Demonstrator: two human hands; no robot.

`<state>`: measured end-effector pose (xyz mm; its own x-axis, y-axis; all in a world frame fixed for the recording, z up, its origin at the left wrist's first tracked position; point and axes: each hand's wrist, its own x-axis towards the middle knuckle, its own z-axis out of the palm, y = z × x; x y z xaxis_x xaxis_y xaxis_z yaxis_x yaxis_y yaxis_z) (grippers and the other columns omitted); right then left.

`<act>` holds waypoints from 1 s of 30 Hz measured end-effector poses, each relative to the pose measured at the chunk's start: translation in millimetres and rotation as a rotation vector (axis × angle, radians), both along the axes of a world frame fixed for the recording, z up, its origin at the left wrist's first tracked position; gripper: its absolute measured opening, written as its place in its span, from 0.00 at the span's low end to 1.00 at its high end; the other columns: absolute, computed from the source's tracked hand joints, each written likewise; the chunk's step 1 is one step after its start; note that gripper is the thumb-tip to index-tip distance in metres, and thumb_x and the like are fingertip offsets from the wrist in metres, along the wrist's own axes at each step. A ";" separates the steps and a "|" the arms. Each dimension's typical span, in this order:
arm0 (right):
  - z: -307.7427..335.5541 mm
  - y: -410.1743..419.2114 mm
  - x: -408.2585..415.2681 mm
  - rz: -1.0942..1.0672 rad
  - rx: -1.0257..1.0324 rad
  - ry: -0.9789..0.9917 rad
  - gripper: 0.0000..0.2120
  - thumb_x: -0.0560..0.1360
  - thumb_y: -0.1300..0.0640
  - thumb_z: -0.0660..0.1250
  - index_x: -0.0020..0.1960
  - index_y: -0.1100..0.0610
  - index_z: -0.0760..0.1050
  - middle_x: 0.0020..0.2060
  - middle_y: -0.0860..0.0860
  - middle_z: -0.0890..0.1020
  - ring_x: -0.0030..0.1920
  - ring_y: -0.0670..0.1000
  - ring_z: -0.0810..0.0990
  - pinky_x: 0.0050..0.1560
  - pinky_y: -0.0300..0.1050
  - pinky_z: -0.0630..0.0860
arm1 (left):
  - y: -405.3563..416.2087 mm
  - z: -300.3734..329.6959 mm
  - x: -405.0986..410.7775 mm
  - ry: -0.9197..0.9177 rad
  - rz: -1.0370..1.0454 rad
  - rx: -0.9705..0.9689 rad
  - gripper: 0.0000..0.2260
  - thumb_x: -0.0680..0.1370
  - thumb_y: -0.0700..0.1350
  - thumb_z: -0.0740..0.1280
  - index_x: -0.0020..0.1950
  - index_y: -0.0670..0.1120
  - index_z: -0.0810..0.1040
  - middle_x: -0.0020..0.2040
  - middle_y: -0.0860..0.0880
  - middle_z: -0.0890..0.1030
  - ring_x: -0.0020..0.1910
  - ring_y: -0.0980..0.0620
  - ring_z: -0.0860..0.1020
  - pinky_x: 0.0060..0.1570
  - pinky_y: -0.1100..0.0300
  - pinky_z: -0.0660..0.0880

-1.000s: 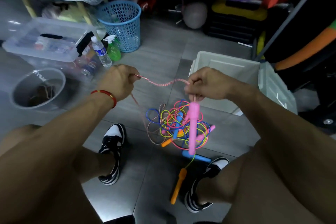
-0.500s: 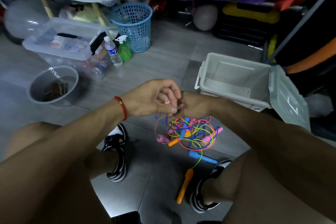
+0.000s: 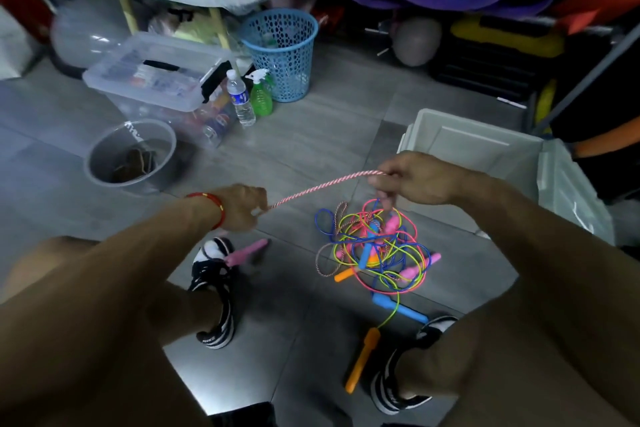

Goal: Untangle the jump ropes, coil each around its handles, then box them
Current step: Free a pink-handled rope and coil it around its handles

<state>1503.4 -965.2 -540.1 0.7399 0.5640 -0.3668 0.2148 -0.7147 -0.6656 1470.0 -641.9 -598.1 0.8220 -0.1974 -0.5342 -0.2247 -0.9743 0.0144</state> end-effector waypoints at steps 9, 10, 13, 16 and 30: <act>-17.5 30.8 -19.8 0.236 -0.133 -0.333 0.13 0.80 0.42 0.65 0.40 0.48 0.72 0.33 0.45 0.74 0.40 0.50 0.72 0.43 0.43 0.66 | -72.7 13.0 -25.0 0.201 0.147 -0.858 0.07 0.81 0.46 0.67 0.55 0.44 0.81 0.38 0.42 0.83 0.34 0.54 0.79 0.39 0.62 0.75; -22.5 24.7 -16.1 0.247 -0.188 -0.288 0.15 0.79 0.42 0.65 0.38 0.49 0.71 0.33 0.45 0.74 0.40 0.51 0.72 0.44 0.44 0.68 | -61.2 9.2 -19.1 0.153 0.119 -0.744 0.07 0.80 0.48 0.67 0.48 0.46 0.82 0.37 0.43 0.83 0.33 0.51 0.79 0.38 0.61 0.74; -37.2 -4.9 -1.1 0.306 -0.542 -0.158 0.15 0.81 0.42 0.62 0.44 0.51 0.77 0.41 0.51 0.80 0.47 0.56 0.78 0.51 0.48 0.75 | -19.7 -0.7 -5.1 -0.033 0.021 -0.182 0.04 0.76 0.50 0.68 0.45 0.51 0.76 0.50 0.45 0.83 0.50 0.44 0.81 0.49 0.57 0.75; -51.7 -36.1 13.1 0.250 -0.889 -0.132 0.17 0.80 0.42 0.61 0.55 0.53 0.79 0.56 0.53 0.82 0.57 0.57 0.80 0.56 0.46 0.76 | 30.1 -38.9 6.9 0.013 0.142 0.211 0.09 0.77 0.52 0.68 0.55 0.51 0.75 0.57 0.46 0.79 0.56 0.43 0.80 0.51 0.56 0.75; -29.9 28.3 -26.7 0.312 -0.060 -0.329 0.14 0.82 0.44 0.62 0.40 0.47 0.77 0.33 0.43 0.78 0.35 0.43 0.74 0.40 0.36 0.68 | -78.8 12.1 -44.5 0.222 -0.002 -0.875 0.11 0.81 0.51 0.67 0.59 0.47 0.79 0.36 0.54 0.83 0.38 0.61 0.80 0.44 0.65 0.74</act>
